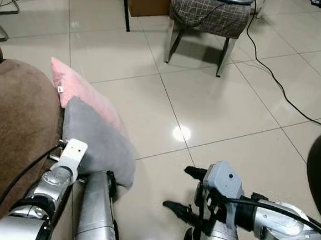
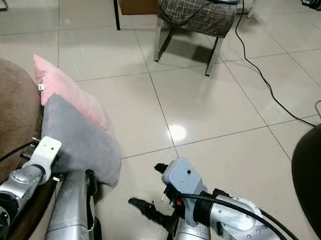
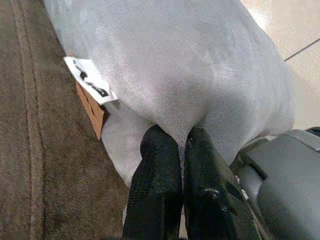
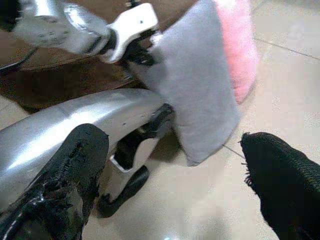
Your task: Move the pillow to the sofa from floor
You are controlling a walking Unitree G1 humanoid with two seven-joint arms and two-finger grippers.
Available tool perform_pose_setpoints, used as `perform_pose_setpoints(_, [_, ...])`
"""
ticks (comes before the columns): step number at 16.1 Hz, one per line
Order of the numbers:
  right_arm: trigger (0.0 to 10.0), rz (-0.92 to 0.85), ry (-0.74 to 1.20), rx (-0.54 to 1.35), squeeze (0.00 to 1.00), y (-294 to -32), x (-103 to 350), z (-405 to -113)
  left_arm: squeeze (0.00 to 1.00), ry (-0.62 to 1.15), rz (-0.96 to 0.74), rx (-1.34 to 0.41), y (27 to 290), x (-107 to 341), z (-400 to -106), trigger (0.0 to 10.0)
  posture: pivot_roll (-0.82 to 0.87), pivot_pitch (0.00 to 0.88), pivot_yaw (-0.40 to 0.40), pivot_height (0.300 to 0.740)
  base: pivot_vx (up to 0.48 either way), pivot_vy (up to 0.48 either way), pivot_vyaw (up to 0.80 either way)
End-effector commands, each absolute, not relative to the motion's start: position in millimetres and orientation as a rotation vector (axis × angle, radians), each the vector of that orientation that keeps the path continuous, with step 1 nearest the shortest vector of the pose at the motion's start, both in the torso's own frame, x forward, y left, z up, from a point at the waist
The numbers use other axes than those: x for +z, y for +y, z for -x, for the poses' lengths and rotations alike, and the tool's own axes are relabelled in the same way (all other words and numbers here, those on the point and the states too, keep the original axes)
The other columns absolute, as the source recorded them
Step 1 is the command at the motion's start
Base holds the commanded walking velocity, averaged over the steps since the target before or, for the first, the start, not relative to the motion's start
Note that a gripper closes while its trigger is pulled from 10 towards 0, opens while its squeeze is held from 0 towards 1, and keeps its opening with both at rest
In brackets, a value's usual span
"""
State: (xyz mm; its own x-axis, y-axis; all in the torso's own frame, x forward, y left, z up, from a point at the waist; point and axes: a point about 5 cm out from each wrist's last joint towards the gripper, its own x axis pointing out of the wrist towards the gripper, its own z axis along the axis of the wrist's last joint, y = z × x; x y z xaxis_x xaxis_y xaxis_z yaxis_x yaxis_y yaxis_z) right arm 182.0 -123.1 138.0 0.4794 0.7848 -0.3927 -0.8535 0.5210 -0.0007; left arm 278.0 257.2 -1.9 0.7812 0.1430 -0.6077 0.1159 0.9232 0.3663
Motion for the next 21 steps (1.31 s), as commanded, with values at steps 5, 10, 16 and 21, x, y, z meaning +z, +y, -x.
perform_pose_setpoints(5, [10.0,0.189,0.321,0.767,0.00,-137,132,-196,0.00,0.528,-0.312,-0.031,239,14,-297,0.0,-0.08,0.024,0.040,0.515,0.000,0.000,0.00])
perform_pose_setpoints(10, [10.0,0.121,0.228,0.520,0.00,-146,131,-212,0.00,0.127,-0.186,-0.104,219,72,-323,0.0,-0.05,0.000,0.049,0.515,0.000,0.000,0.00])
perform_pose_setpoints(16, [10.0,-0.041,0.094,0.335,0.00,-144,145,-228,0.00,-0.262,-0.073,-0.127,191,171,-266,0.0,0.02,0.000,0.005,0.570,0.000,0.000,0.00])
perform_pose_setpoints(21, [10.0,-0.102,0.073,0.328,0.00,-134,149,-241,0.00,-0.238,-0.093,-0.061,184,183,-239,10.0,0.07,0.000,-0.048,0.615,0.000,0.000,0.00])
